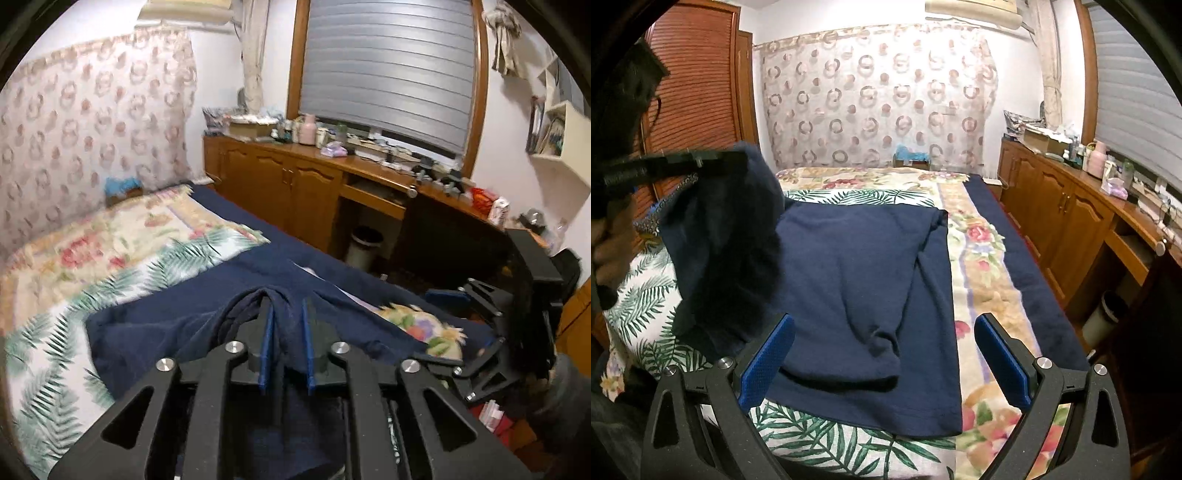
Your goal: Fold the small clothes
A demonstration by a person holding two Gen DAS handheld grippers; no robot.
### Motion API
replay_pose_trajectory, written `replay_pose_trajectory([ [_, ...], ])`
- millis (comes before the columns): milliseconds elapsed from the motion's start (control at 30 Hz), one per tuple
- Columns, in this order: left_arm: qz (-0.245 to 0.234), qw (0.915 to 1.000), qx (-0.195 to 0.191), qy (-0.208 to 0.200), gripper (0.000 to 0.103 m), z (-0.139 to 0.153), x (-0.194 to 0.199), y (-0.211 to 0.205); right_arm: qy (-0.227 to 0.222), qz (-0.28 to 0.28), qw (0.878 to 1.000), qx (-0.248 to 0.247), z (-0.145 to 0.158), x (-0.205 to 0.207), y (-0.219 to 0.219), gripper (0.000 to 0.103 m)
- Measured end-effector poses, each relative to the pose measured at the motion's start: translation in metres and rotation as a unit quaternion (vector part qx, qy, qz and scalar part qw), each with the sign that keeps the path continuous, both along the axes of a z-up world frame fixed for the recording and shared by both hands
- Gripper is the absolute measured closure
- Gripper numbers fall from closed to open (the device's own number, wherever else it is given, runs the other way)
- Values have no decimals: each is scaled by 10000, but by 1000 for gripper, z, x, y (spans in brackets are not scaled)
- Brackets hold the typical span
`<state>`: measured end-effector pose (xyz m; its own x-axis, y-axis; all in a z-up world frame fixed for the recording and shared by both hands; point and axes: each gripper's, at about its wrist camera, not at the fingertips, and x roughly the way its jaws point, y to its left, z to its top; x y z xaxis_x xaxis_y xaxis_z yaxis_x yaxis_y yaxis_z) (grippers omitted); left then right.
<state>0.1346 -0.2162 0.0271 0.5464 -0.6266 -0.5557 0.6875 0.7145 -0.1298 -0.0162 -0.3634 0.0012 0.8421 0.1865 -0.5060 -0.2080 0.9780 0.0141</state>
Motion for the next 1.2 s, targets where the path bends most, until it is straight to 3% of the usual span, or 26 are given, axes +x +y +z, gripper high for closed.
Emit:
replay_pose_trajectory([
  [100,32,9999,-99,-3,58,-4,-6,8,0,5,10000,55,-1,4,-3,5],
  [200,92,9999,-36,-61,53,-6,-11,19,6,52,9999,96,-3,7,0,5],
  [300,238,9996,109,-143,25,-10,-15,30,33,138,9998,129,-3,11,5,5],
  [700,861,9955,357,-165,24,-39,-25,77,81,541,9985,29,1,41,37,5],
  [933,1241,9919,267,-2,24,-56,-26,107,515,892,9947,-3,-6,77,51,10],
  [1033,1350,9904,271,76,24,-64,-25,115,805,1056,9911,-42,-14,92,53,16],
  [1133,1418,9894,235,178,24,-72,-25,123,1037,1136,9880,-152,-21,106,55,30],
  [1200,1451,9889,215,223,24,-76,-25,127,1099,1192,9866,-198,-22,111,55,50],
])
